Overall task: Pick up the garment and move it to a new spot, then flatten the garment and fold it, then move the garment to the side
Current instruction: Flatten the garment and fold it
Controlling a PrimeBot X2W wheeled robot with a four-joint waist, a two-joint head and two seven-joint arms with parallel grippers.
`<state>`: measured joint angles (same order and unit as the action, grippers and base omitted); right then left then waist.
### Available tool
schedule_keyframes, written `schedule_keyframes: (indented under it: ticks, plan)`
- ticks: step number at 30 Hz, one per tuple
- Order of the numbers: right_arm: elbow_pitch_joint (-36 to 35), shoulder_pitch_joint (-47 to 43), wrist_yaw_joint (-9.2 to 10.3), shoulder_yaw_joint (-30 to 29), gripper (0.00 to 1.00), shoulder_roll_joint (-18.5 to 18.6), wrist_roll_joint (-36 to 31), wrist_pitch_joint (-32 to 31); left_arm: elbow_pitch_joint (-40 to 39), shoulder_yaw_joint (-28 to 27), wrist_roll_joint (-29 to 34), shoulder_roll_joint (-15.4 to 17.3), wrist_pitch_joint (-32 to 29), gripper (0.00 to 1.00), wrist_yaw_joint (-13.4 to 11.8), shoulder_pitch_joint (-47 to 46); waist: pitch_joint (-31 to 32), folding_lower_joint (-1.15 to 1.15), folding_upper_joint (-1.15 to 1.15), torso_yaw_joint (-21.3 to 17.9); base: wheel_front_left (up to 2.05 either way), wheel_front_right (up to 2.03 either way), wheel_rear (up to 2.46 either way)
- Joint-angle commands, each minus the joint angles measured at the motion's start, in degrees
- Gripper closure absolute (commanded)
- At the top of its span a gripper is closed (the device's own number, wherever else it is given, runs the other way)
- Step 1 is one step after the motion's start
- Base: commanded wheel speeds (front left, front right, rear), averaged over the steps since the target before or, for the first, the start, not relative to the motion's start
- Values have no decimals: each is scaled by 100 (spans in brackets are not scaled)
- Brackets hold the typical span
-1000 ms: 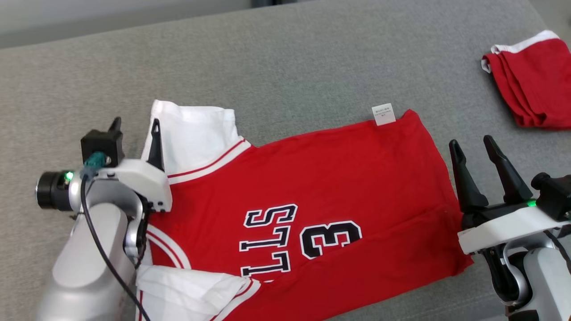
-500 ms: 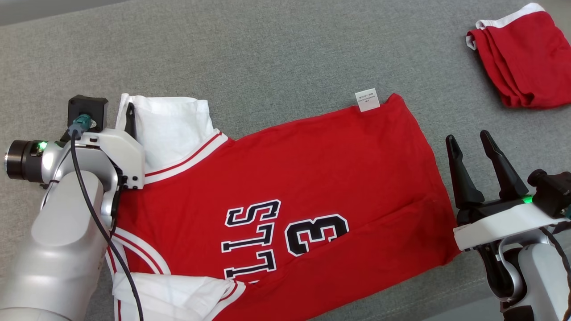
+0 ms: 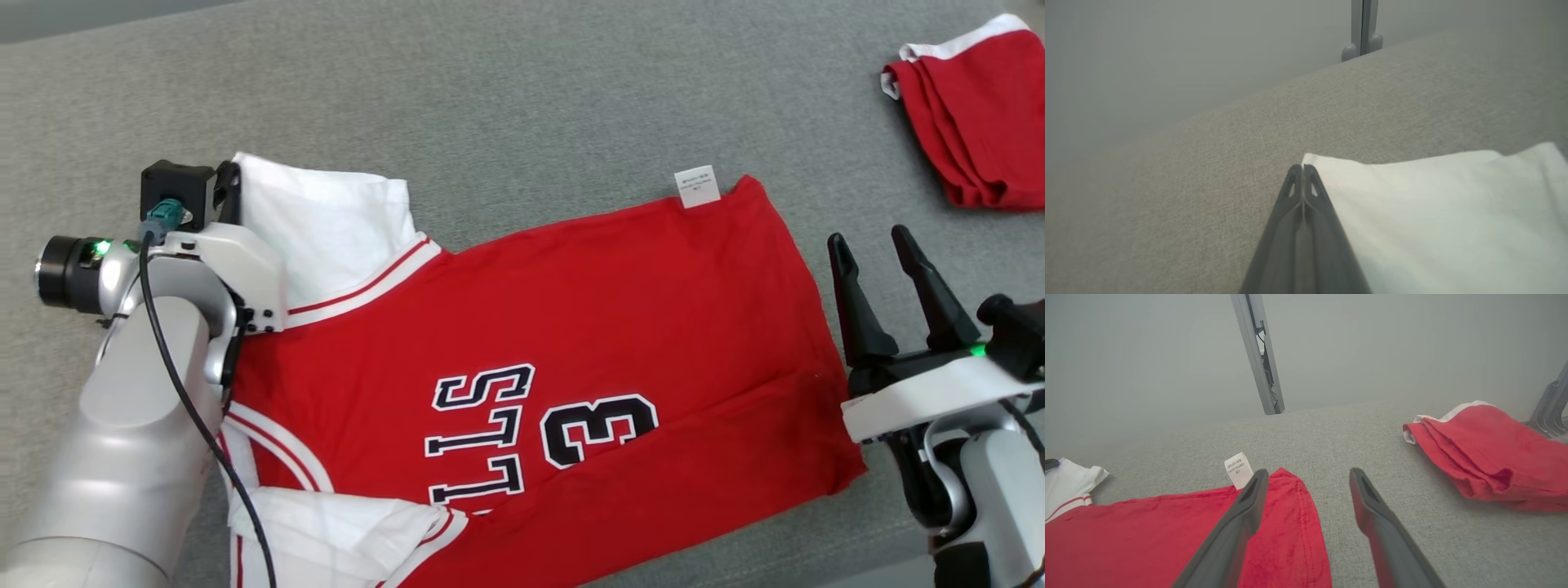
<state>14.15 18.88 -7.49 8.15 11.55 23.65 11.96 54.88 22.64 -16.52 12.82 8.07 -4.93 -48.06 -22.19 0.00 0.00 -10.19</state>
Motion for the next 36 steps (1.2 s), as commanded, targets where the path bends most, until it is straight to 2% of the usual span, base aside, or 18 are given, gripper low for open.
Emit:
schedule_keyframes:
  ticks: [1, 8, 14, 18, 25, 35, 36]
  plan:
    - [44, 132, 1, 26, 0, 107, -56, -63, -36, -37, -55, -4, 117, 100, 11, -74, 55, 0, 0, 107, 0, 0, 0]
    - [603, 712, 1, 344, 0, 626, 23, -747, -409, 4, -167, -256, 508, 100, 84, 166, 177, 0, 0, 532, 0, 0, 0]
    - [1428, 1353, 2, 883, 0, 1237, 255, -1243, -846, 71, -191, -393, 615, 100, 86, 338, 193, 0, 0, 904, 0, 0, 0]
    - [1962, 1671, 2, 1229, 0, 1450, 508, -1436, -1045, 135, -201, -457, 634, 100, 102, 434, 186, 0, 0, 1094, 0, 0, 0]
    - [2493, 1997, 2, 1749, 0, 1636, 906, -1562, -1228, 204, -228, -496, 640, 100, 108, 528, 164, 0, 0, 1258, 0, 0, 0]
    - [2939, 2294, 2, 2474, 0, 1672, 1500, -1498, -1429, 262, -271, -457, 562, 100, 53, 569, 134, 0, 0, 1321, 0, 0, 0]
    - [2988, 2317, 2, 2541, 4, 1676, 1543, -1494, -1446, 267, -268, -453, 545, 100, 45, 570, 127, 0, 0, 1324, 0, 0, 0]
